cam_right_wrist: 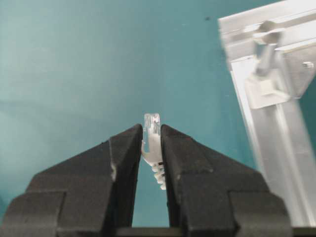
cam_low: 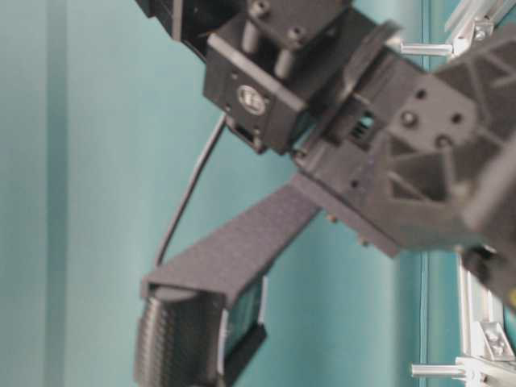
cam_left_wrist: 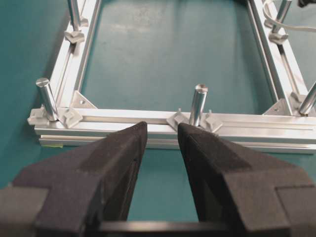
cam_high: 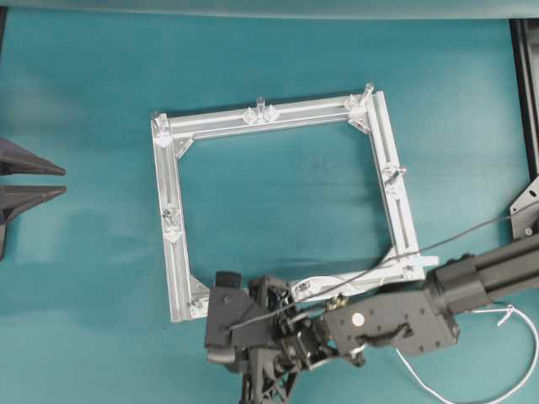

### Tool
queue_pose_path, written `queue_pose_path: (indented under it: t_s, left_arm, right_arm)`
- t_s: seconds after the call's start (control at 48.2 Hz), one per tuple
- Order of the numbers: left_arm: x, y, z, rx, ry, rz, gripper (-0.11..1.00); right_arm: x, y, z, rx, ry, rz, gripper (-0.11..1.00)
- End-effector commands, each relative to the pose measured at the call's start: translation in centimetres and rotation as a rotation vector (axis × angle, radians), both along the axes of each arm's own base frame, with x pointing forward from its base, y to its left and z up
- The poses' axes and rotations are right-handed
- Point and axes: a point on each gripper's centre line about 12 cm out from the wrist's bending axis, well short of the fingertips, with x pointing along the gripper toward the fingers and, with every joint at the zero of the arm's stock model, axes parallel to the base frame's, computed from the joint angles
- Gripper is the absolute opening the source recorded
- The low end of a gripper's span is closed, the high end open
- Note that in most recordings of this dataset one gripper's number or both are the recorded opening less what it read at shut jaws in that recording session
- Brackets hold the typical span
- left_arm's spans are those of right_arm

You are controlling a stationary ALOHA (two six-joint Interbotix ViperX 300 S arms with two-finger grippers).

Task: Move the cable alternately left and right between 8 pins so it hooks onto each one.
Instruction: 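Route the cable with the right gripper along the bottom rail toward the lower-left corner, then carry the cable with the right gripper up the left rail past its pins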

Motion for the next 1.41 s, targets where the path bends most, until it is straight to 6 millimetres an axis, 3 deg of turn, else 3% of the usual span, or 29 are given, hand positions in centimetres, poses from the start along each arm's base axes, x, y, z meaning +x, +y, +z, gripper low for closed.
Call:
queue_pose_path:
  t_s: [0.0,0.56,0.933,1.389]
  left_arm:
    - [0.2,0.0,0.6,0.005,-0.012,-0.001,0.44]
    - [0.2,0.0,0.6,0.005,-0.012,-0.001,0.44]
    - [0.2,0.0,0.6,0.005,-0.012,-0.001,0.44]
    - [0.2,0.0,0.6,0.005,-0.012,-0.002,0.44]
  right_arm:
    - [0.7,0.9,2.1,0.019,-0.043,0.004,0.16]
    - [6.6,0.6,3.4,-0.061,-0.044,-0.043,0.16]
    - [9.7,-2.1,3.7,-0.081,-0.018,-0.127,0.16]
    - [11.1,-7.1,3.8,-0.082,-0.018,-0.219,0.16]
